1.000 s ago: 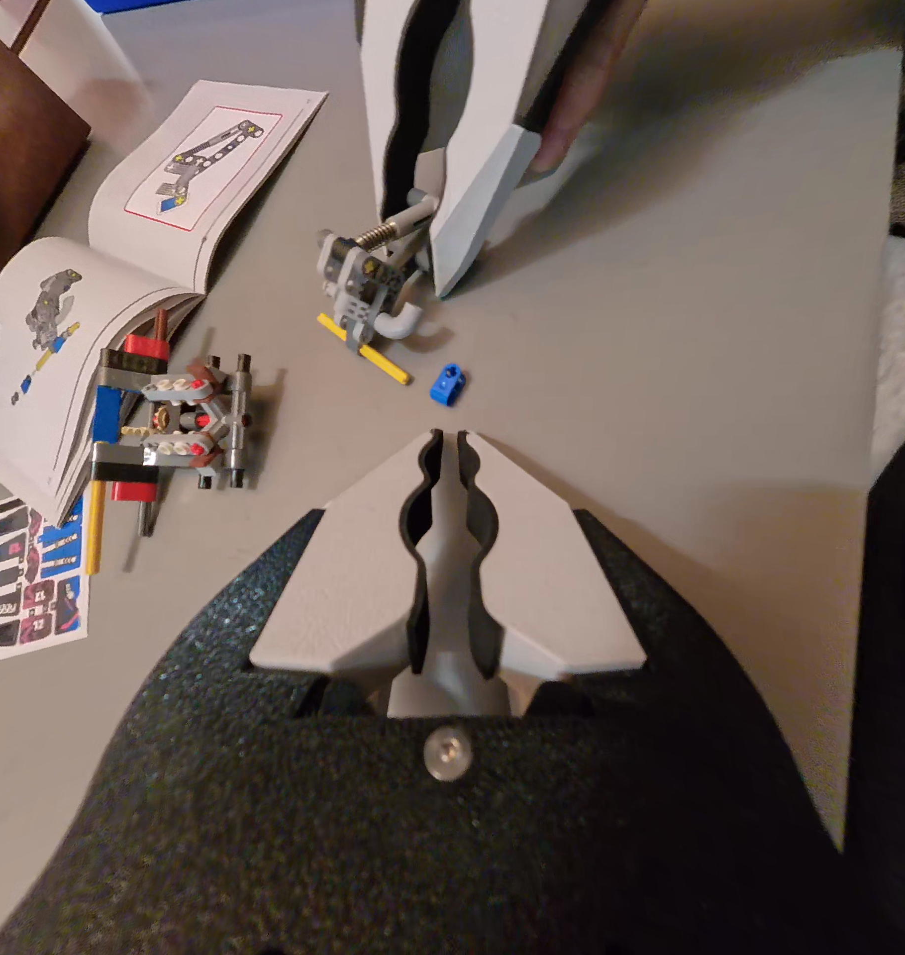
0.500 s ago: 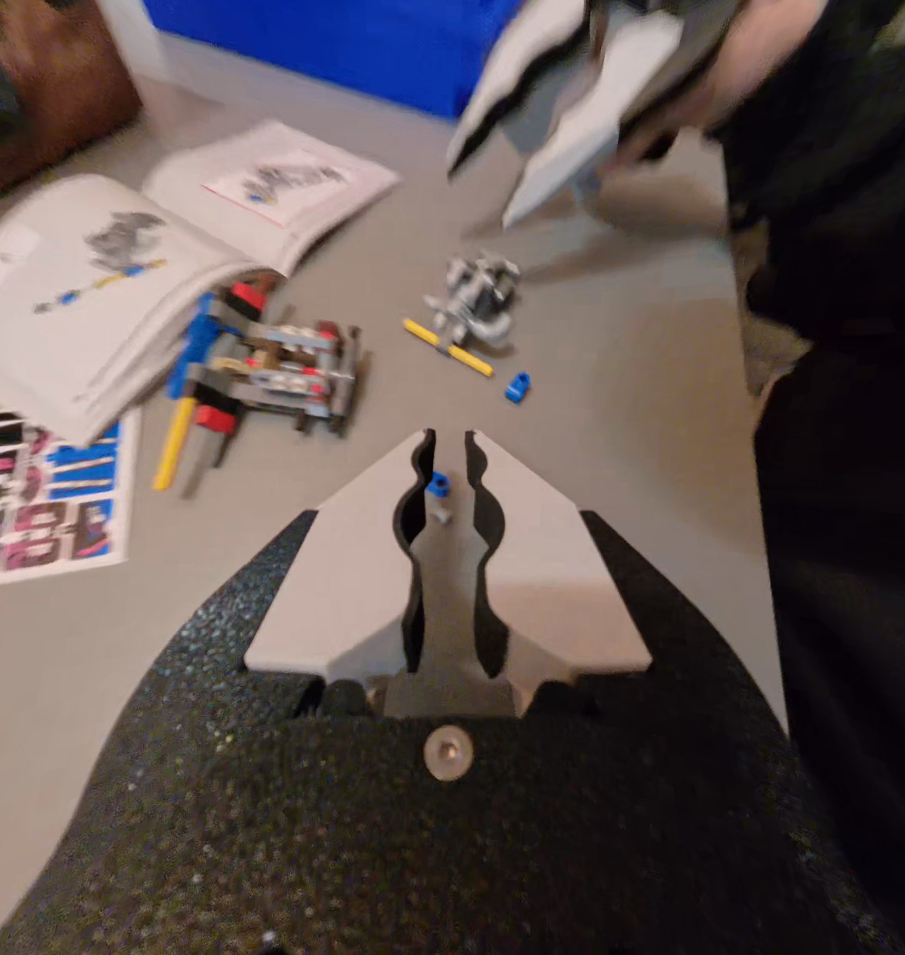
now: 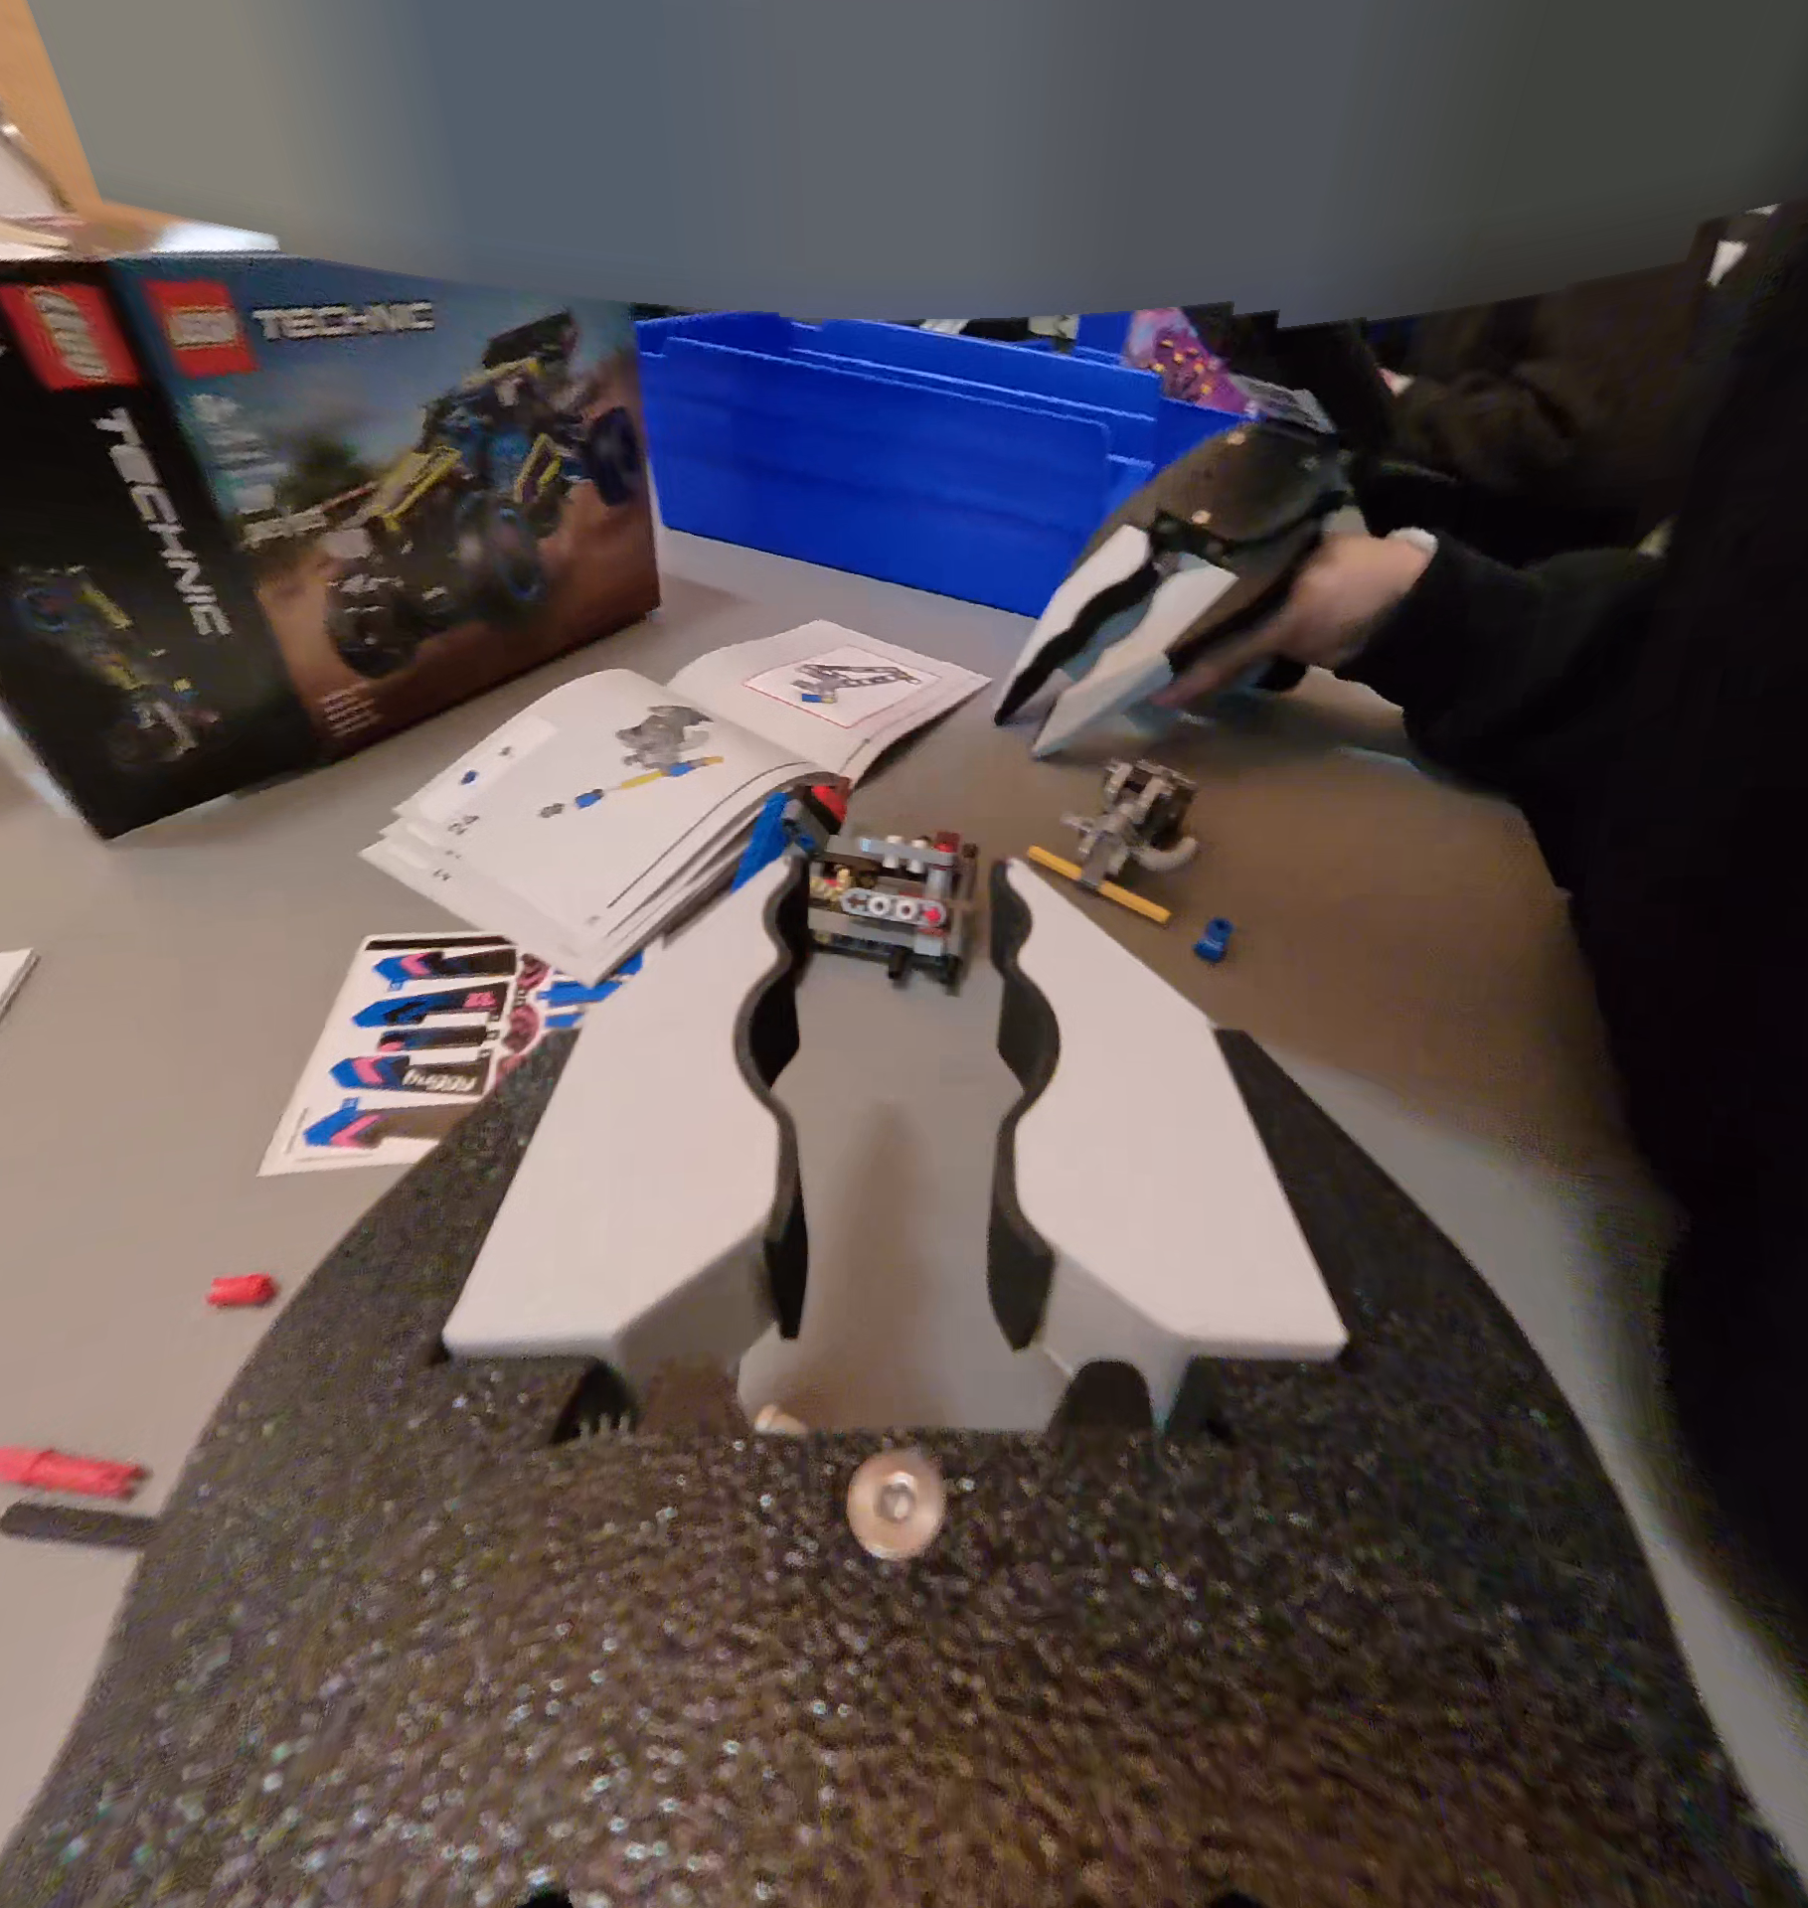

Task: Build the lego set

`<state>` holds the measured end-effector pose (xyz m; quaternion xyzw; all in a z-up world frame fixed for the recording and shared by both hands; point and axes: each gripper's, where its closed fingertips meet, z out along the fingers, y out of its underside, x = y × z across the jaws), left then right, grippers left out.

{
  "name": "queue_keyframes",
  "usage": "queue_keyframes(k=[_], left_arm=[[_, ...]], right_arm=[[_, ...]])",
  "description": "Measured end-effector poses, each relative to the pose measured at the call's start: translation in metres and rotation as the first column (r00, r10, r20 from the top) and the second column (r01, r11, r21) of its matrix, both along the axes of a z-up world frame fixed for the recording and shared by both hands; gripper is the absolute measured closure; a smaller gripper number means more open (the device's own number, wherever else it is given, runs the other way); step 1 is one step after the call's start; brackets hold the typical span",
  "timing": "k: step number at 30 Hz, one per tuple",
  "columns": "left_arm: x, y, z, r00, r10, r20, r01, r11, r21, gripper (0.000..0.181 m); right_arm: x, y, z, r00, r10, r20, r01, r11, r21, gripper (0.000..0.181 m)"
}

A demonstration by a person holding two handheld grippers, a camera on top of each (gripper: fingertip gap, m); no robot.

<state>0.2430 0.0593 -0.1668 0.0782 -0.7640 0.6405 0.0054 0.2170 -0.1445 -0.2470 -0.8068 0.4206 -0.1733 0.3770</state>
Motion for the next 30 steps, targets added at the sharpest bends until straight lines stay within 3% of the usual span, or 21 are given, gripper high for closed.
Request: queue_keyframes(k=[9, 15, 30], left_arm=[[-0.003, 0.002, 0.004, 0.995, -0.069, -0.073, 0.066, 0.997, -0.044, 0.150], [-0.011, -0.003, 0.011, 0.985, -0.145, -0.090, 0.136, 0.986, -0.100, 0.151], [-0.013, -0.003, 0.012, 0.984, -0.155, -0.086, 0.146, 0.984, -0.104, 0.152]], right_arm=[[0.002, -0.002, 0.001, 0.999, -0.017, -0.041, 0.019, 0.997, 0.068, 0.161], [0.004, -0.005, 0.000, 0.999, -0.036, -0.013, 0.036, 0.999, 0.019, 0.166], [0.004, -0.005, 0.000, 0.999, -0.042, -0.017, 0.042, 0.999, 0.022, 0.168]])
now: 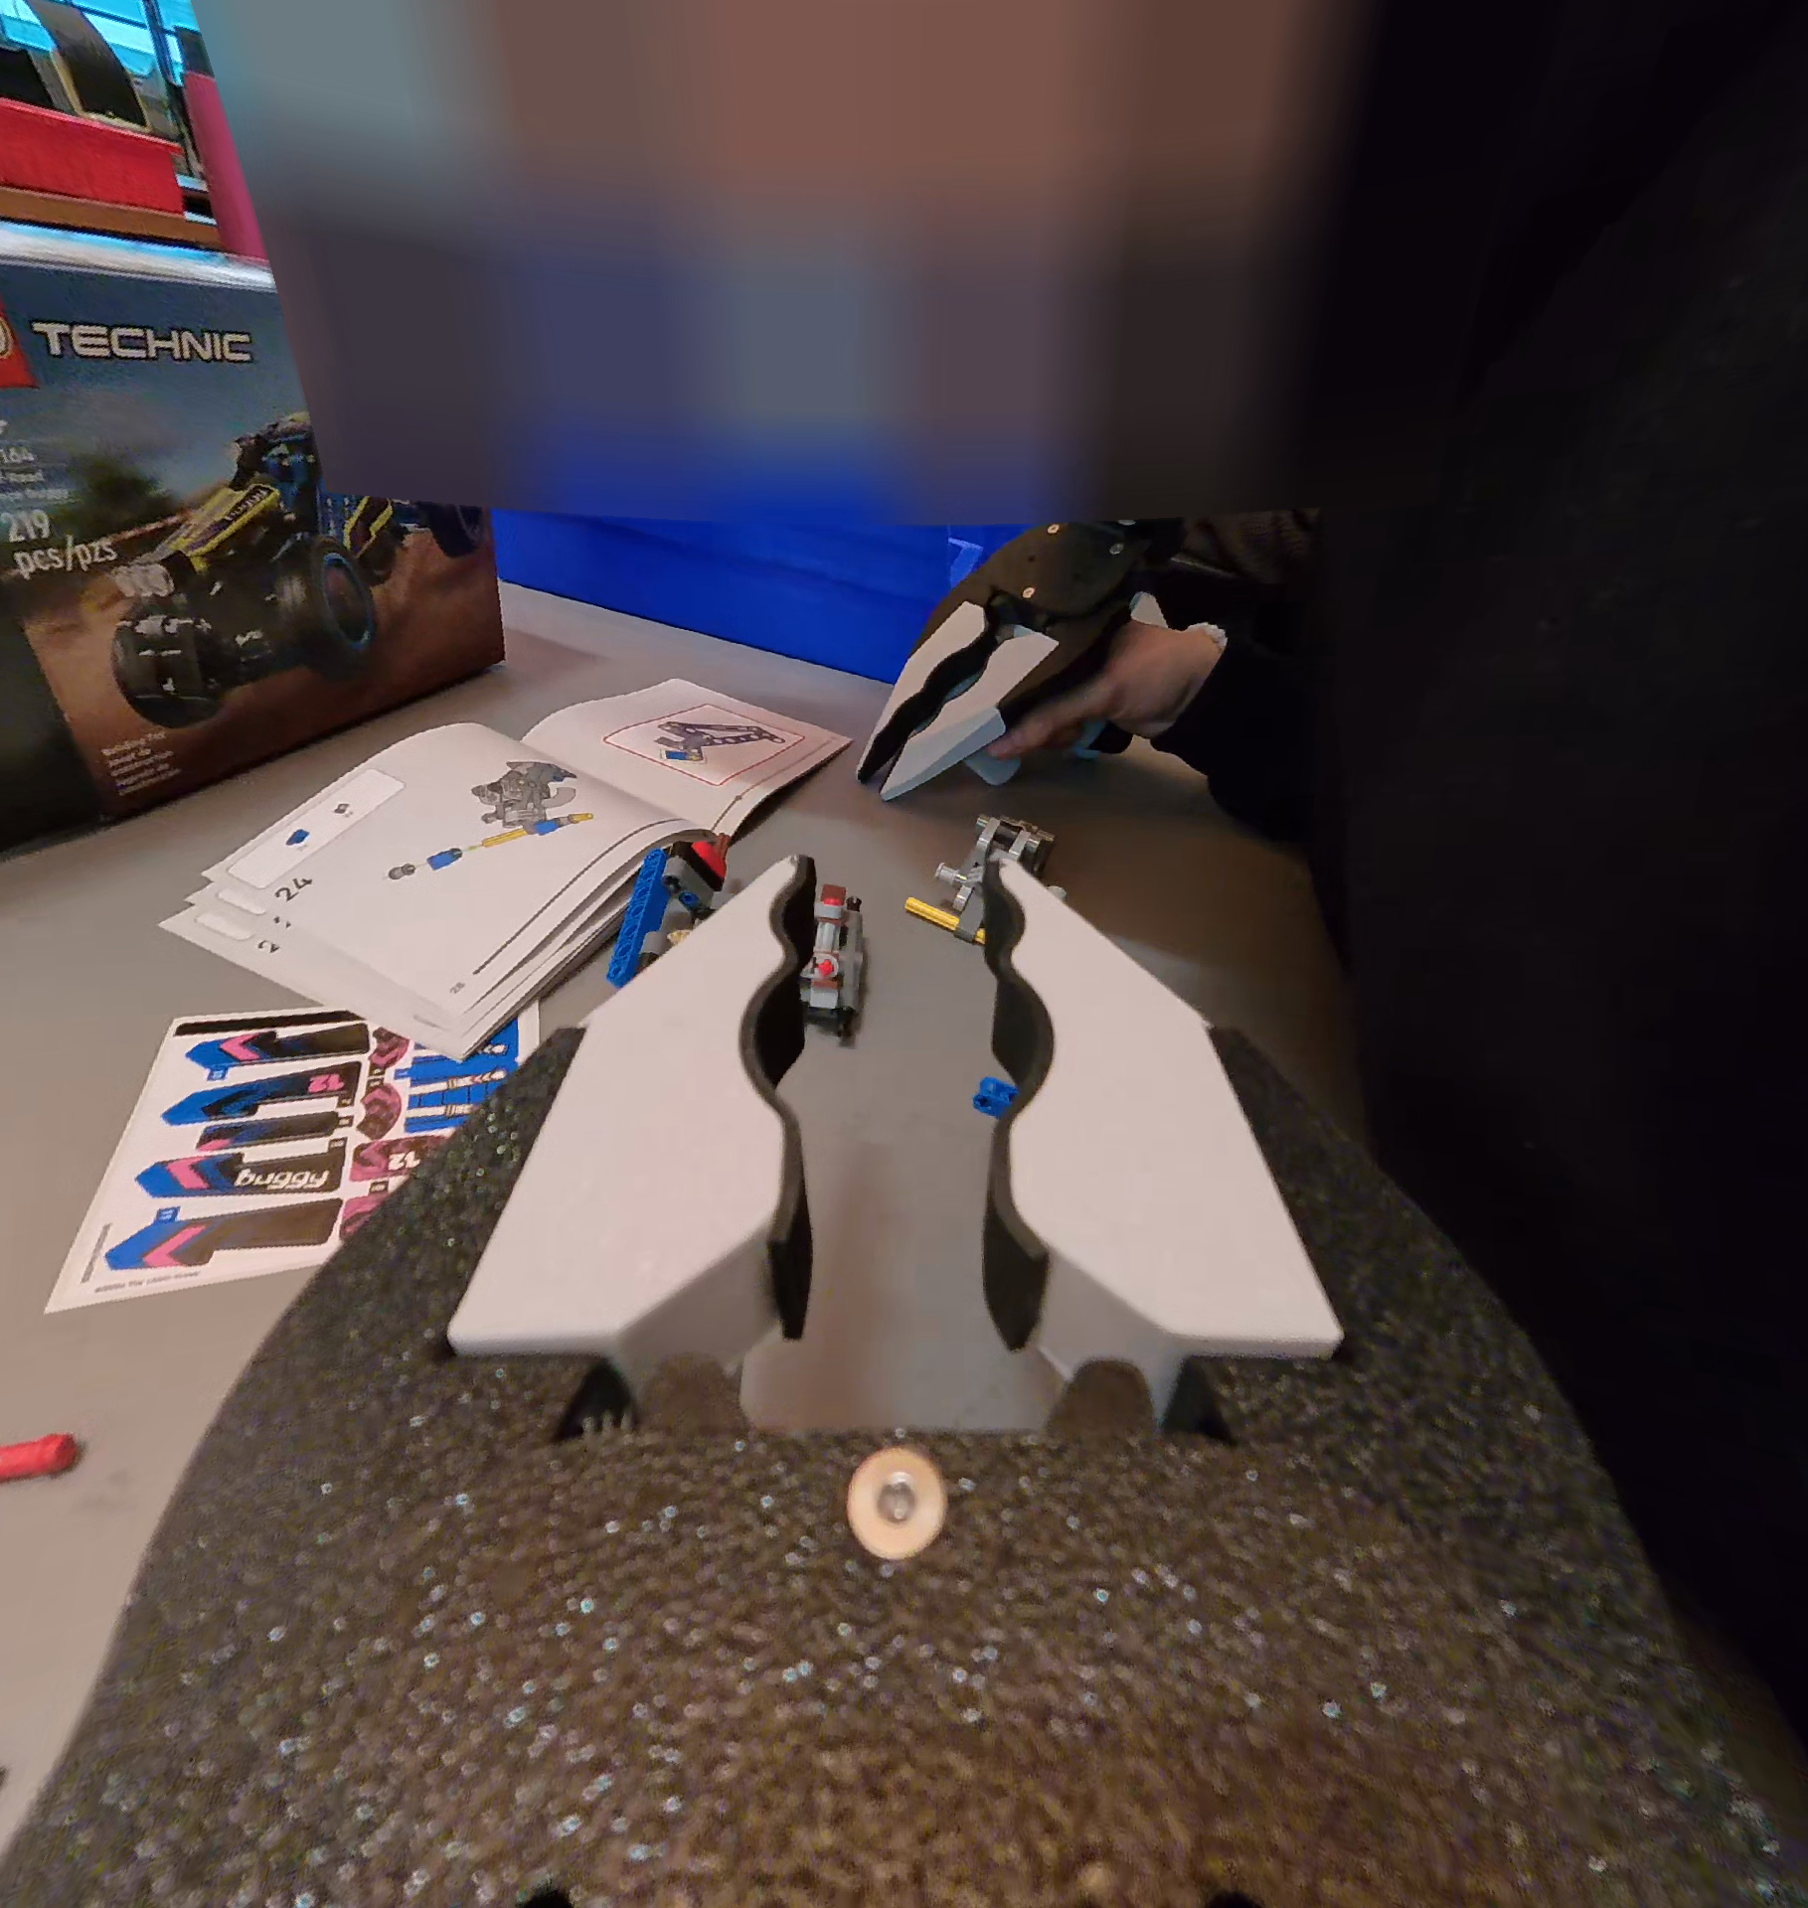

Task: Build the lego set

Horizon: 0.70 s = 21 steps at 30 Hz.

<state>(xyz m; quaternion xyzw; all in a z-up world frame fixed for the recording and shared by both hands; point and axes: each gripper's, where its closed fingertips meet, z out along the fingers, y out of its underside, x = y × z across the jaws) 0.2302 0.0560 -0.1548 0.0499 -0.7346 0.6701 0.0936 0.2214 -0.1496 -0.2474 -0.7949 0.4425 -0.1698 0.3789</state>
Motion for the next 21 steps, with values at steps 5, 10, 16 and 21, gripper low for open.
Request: queue_keyframes(k=[5, 10, 16, 21], left_arm=[[-0.0003, -0.0013, -0.0020, 1.000, 0.001, 0.005, -0.001, 1.000, 0.014, 0.152], [0.0010, -0.0008, -0.0014, 1.000, 0.009, 0.002, -0.009, 1.000, 0.009, 0.152], [-0.0002, -0.0020, -0.0030, 1.000, 0.008, 0.014, -0.009, 1.000, 0.022, 0.152], [-0.0011, -0.0024, -0.0035, 1.000, 0.008, 0.022, -0.008, 1.000, 0.025, 0.152]], right_arm=[[0.0005, -0.0006, -0.0002, 1.000, -0.004, 0.001, 0.004, 1.000, -0.003, 0.170], [0.0004, -0.0006, -0.0002, 1.000, -0.005, -0.001, 0.005, 1.000, 0.000, 0.170], [0.0006, -0.0008, -0.0003, 1.000, -0.006, 0.000, 0.006, 1.000, -0.002, 0.170], [0.0005, -0.0008, -0.0004, 1.000, -0.006, 0.003, 0.007, 1.000, -0.007, 0.171]])
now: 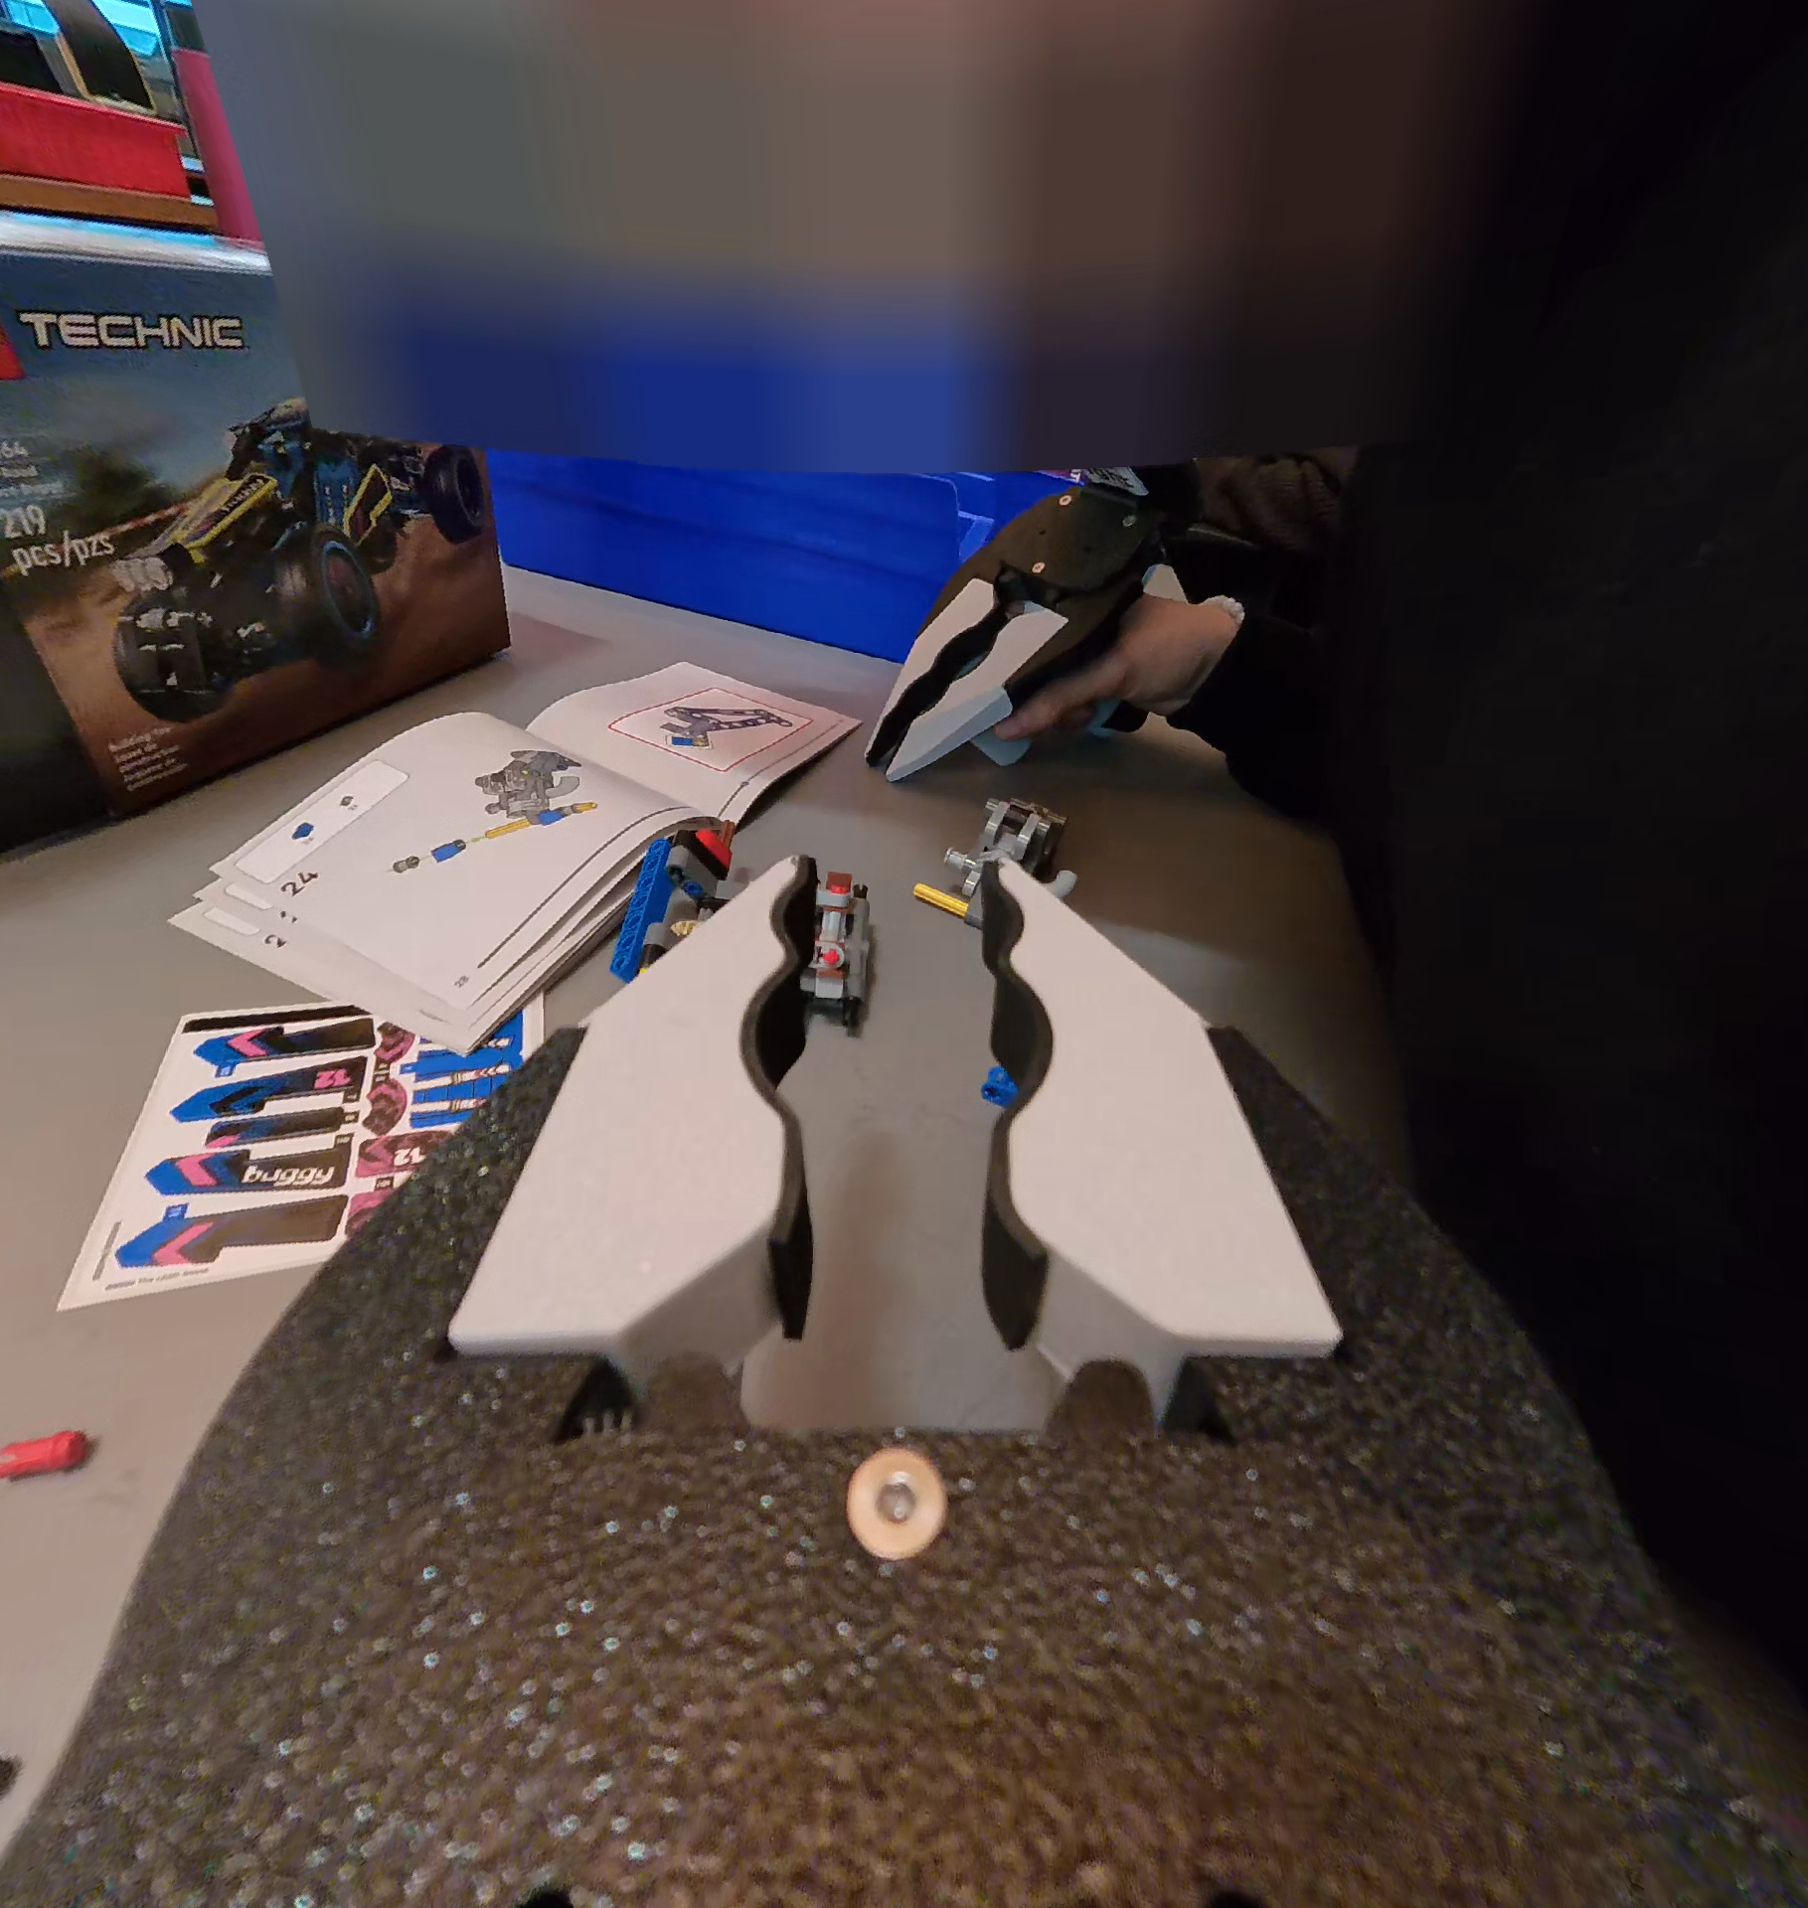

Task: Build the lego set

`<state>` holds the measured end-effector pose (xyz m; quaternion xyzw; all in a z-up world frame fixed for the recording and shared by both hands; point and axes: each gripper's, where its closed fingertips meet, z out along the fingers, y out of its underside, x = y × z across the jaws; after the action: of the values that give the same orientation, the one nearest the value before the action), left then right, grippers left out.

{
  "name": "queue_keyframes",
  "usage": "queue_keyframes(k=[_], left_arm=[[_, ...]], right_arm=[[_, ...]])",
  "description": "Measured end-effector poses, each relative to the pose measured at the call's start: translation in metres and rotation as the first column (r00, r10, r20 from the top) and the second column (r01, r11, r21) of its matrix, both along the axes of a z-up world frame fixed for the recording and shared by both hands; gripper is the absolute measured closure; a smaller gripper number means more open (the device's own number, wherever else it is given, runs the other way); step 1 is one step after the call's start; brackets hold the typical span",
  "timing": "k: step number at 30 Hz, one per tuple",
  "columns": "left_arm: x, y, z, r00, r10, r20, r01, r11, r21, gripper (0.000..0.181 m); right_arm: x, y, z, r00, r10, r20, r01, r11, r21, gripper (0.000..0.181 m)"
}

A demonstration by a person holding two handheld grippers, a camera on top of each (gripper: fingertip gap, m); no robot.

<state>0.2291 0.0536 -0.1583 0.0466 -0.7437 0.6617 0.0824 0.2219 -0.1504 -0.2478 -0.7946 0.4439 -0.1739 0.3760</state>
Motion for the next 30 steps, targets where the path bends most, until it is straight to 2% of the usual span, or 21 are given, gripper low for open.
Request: queue_keyframes(k=[10, 19, 30], left_arm=[[-0.002, 0.000, 0.000, 1.000, 0.004, 0.026, -0.004, 1.000, 0.001, 0.152], [-0.009, -0.005, -0.008, 0.995, 0.000, 0.104, -0.006, 0.998, 0.062, 0.152], [-0.005, -0.007, -0.011, 0.989, 0.045, 0.142, -0.057, 0.995, 0.080, 0.152]], right_arm=[[0.000, 0.000, 0.000, 1.000, -0.003, 0.001, 0.003, 1.000, -0.003, 0.172], [0.000, 0.000, 0.000, 1.000, -0.004, 0.010, 0.004, 1.000, -0.017, 0.172], [0.001, -0.001, 0.000, 1.000, -0.008, 0.010, 0.008, 1.000, -0.018, 0.175]])
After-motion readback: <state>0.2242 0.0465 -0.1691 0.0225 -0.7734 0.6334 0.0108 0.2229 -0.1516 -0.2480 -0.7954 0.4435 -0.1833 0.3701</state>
